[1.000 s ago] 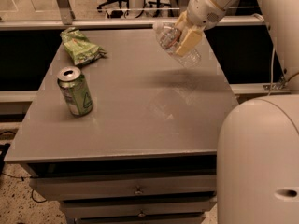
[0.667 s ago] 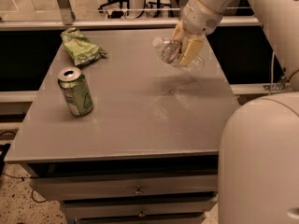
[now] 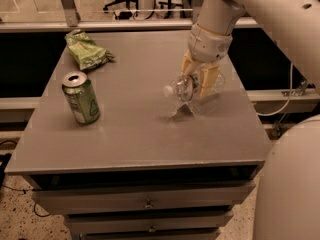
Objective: Knock water bottle over
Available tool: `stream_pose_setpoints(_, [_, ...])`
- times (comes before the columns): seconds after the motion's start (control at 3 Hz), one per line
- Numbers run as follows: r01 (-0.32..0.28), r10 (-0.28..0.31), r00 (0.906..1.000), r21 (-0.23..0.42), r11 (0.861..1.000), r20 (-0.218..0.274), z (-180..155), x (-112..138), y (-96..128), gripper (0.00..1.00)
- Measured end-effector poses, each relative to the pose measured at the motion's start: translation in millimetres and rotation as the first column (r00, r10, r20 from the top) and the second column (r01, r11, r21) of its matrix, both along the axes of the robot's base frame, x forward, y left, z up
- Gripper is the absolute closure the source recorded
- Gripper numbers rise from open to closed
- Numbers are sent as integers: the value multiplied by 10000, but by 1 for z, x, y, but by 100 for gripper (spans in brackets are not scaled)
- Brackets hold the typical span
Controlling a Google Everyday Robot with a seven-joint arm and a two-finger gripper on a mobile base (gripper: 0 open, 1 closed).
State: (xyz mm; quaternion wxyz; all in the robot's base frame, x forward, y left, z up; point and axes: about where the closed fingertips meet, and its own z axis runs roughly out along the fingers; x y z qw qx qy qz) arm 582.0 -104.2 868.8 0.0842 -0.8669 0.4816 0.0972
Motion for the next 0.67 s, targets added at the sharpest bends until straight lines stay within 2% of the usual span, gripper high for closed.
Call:
stream_pose_setpoints(0.33, [-441, 428, 9982, -316, 9985, -429, -15, -20, 1, 38])
stream_pose_setpoints(0.67, [-680, 653, 9954, -375, 9970, -703, -20, -36, 2, 5])
